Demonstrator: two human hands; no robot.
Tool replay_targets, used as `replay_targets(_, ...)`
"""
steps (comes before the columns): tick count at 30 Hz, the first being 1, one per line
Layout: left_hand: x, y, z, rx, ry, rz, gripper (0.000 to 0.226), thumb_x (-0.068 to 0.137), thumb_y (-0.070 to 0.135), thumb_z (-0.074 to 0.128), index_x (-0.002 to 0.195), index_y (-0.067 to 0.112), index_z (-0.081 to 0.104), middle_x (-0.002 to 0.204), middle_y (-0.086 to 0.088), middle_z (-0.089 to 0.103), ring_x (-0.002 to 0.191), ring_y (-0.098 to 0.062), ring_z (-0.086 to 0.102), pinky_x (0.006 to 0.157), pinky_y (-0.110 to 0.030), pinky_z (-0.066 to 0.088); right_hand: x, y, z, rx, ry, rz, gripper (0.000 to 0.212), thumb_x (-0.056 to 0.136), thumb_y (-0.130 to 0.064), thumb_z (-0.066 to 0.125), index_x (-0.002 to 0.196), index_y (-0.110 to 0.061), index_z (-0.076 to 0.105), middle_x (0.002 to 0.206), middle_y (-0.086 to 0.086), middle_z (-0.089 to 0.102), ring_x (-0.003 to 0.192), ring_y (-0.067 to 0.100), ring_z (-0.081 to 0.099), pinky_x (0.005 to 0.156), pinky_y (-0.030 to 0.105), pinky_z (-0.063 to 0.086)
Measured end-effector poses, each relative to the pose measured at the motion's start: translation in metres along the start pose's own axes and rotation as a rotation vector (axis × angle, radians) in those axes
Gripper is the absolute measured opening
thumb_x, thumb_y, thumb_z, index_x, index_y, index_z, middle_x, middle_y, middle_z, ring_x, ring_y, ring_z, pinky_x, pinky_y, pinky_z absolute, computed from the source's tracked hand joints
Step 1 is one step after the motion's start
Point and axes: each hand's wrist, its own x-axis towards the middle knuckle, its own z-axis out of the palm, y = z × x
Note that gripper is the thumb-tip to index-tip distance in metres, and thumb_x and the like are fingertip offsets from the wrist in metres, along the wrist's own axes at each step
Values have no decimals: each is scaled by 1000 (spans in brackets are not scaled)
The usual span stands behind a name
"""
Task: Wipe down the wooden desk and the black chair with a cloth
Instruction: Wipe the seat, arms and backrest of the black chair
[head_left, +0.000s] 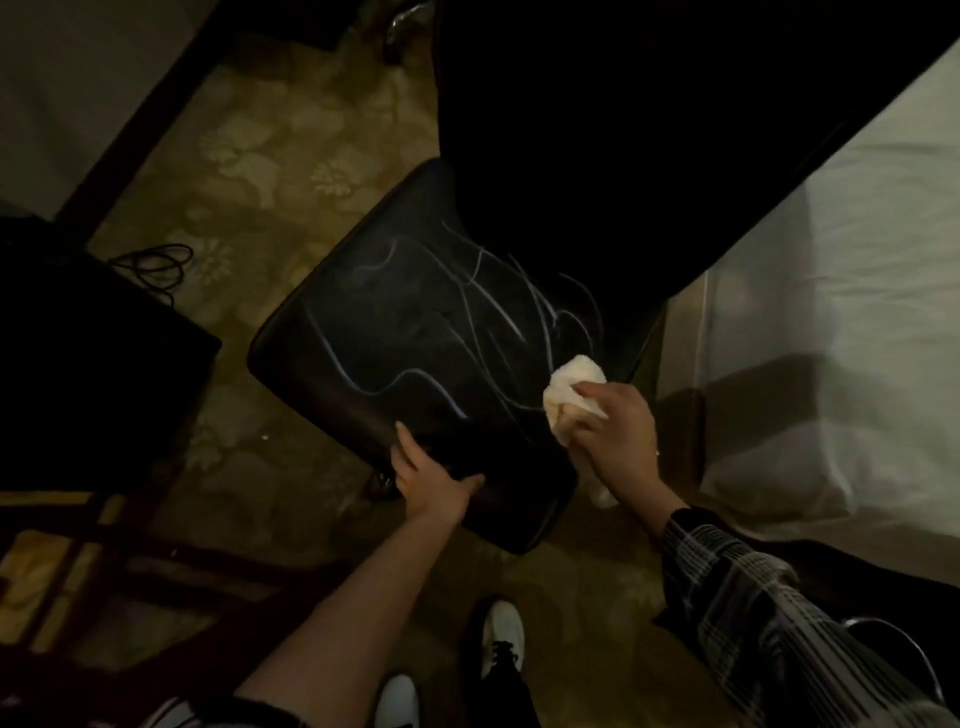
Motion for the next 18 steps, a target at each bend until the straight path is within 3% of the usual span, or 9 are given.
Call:
replay_targets(3, 35, 15, 19, 3, 38, -132, 139, 63, 28, 86, 143, 22, -29, 155, -12, -19, 144, -32, -8, 115, -44, 7, 40, 19, 17, -105, -25, -55, 46, 78, -9, 66, 123, -21, 61, 130, 12, 47, 119, 28, 41, 94, 29, 33)
replay_targets(7, 67, 24, 43, 119, 69, -247, 146, 59, 38, 87, 141, 20, -32, 148, -18, -34, 140, -33, -24, 114, -48, -2, 79, 31, 37, -200, -10, -104, 53, 80, -6, 63, 130, -23, 56, 139, 12, 39, 121, 31, 34, 97, 36, 35)
replay_targets(9, 76, 19, 54, 154, 112, -252, 147, 59, 39, 86, 140, 20, -35, 147, -19, -36, 138, -34, -28, 114, -48, -6, 86, 36, 55, -269, -58, -74, 52, 85, -20, 61, 136, -28, 49, 143, 11, 34, 124, 33, 31, 99, 42, 35)
replay_targets(11, 81, 13, 61, 186, 128, -249, 148, 58, 42, 86, 139, 19, -36, 146, -19, -38, 137, -34, -29, 113, -49, -8, 83, 37, 73, -312, -16, -50, 53, 86, -39, 59, 137, -30, 47, 146, 12, 30, 128, 36, 27, 100, 49, 36)
replay_targets(13, 86, 10, 60, 212, 128, -247, 149, 57, 44, 86, 138, 19, -37, 145, -19, -38, 137, -35, -30, 113, -50, -8, 79, 34, 86, -308, 37, -8, 59, 80, -47, 62, 135, -31, 49, 146, 12, 29, 129, 36, 27, 100, 52, 36)
replay_targets(18, 85, 12, 57, 249, 132, -237, 150, 56, 48, 85, 138, 19, -37, 145, -20, -37, 137, -35, -29, 113, -50, -8, 40, 38, 95, -237, 11, -116, 52, 72, -31, 75, 122, -26, 61, 133, 16, 44, 118, 36, 40, 90, 51, 47)
